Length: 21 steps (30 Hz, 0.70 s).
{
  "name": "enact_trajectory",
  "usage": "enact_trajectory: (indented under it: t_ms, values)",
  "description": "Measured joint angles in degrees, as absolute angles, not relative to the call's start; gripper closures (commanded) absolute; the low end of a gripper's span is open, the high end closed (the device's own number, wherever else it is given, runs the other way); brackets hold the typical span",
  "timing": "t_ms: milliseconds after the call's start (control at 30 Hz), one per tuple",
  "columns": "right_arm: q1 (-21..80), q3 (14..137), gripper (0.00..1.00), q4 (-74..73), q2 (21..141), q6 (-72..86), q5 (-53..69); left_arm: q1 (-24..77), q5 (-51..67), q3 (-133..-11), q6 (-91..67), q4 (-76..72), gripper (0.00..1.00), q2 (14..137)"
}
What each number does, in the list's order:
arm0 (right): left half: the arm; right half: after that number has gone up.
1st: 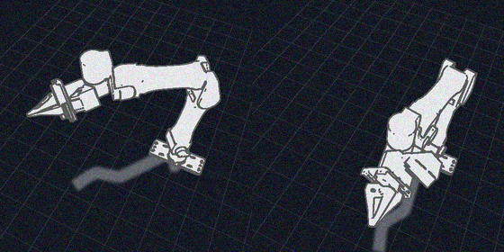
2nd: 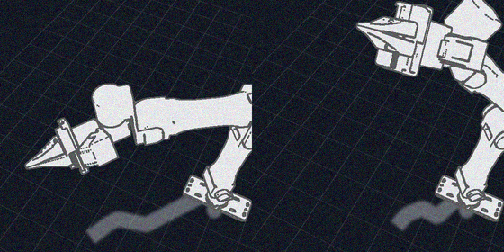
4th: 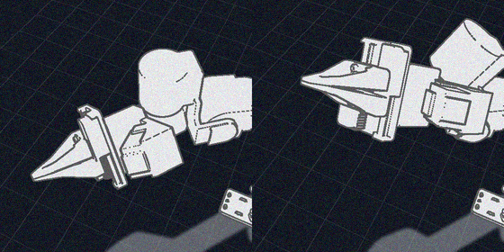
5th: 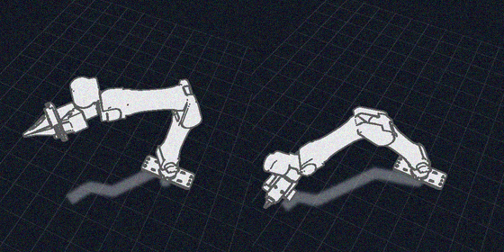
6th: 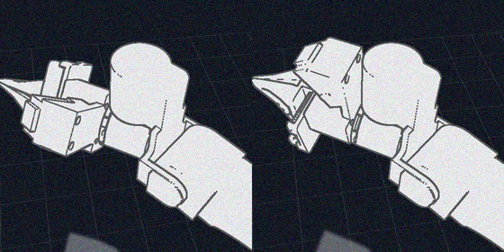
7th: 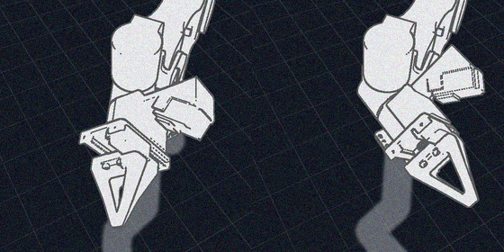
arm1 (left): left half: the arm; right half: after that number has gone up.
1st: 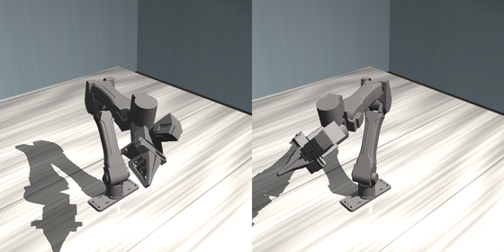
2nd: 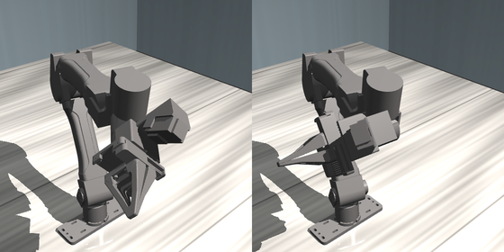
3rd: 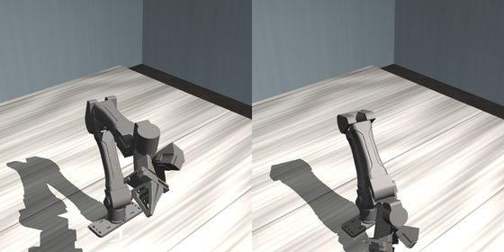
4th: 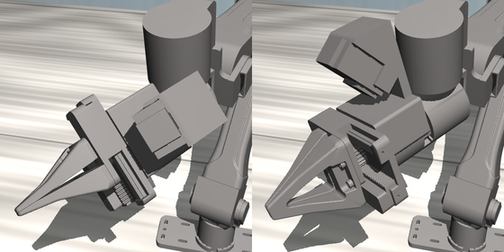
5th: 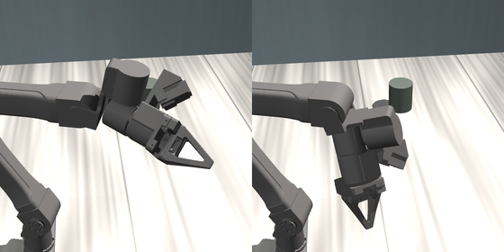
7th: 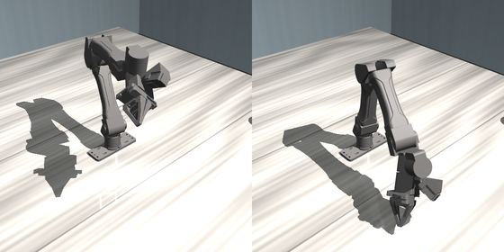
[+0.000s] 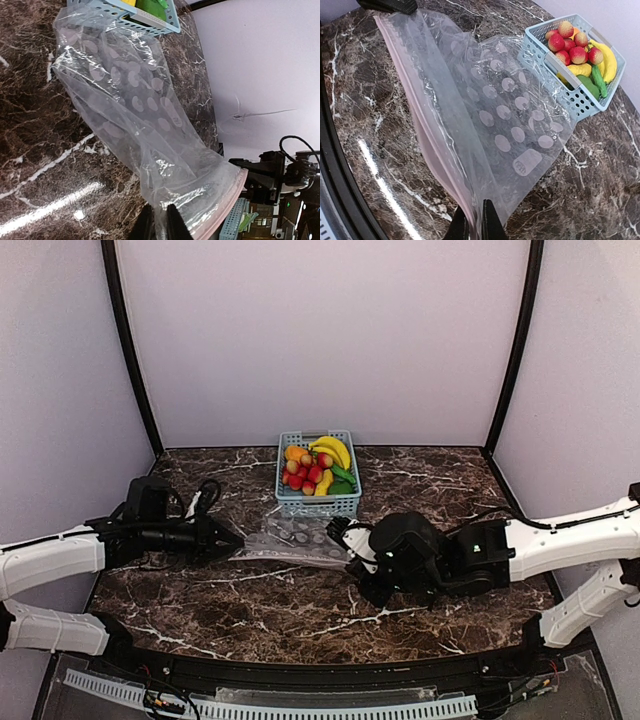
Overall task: Place the food in the zip-top bag and seal the zipper
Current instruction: Pass from the left arm to the right
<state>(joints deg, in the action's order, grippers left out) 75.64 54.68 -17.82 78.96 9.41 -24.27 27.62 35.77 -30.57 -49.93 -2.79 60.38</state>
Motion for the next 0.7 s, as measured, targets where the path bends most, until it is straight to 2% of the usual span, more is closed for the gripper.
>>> enact_trajectory:
  t_ms: [33,67,100,167,300,433,700]
  values:
    - [75.64,54.76,1.0,-17.85,78.65,9.41,-23.75,27.66,34.83,-31.14,-48.58,-0.75,0.63,60.29]
    - [75.64,54.92,1.0,-17.98,78.26,9.1,-23.14,27.66,34.15,-31.77,-46.72,0.84,0.55,60.12]
    - [75.64,55.24,1.0,-18.2,77.84,8.91,-22.41,27.66,32.88,-32.8,-45.1,3.31,0.44,59.72]
    - [75.64,56.69,1.0,-19.0,77.21,8.73,-20.58,27.66,29.85,-35.7,-40.8,8.64,0.32,58.3]
    - [75.59,62.13,1.0,-21.61,76.9,8.19,-16.19,27.66,23.35,-45.01,-30.52,19.46,0.22,55.4]
    - [75.2,68.53,1.0,-26.09,76.93,7.66,-11.7,27.66,17.3,-56.95,-18.52,26.89,0.18,53.08]
    - [72.6,77.67,1.0,-35.18,76.93,7.46,-0.6,27.66,19.75,-67.18,-0.14,31.68,0.08,49.28]
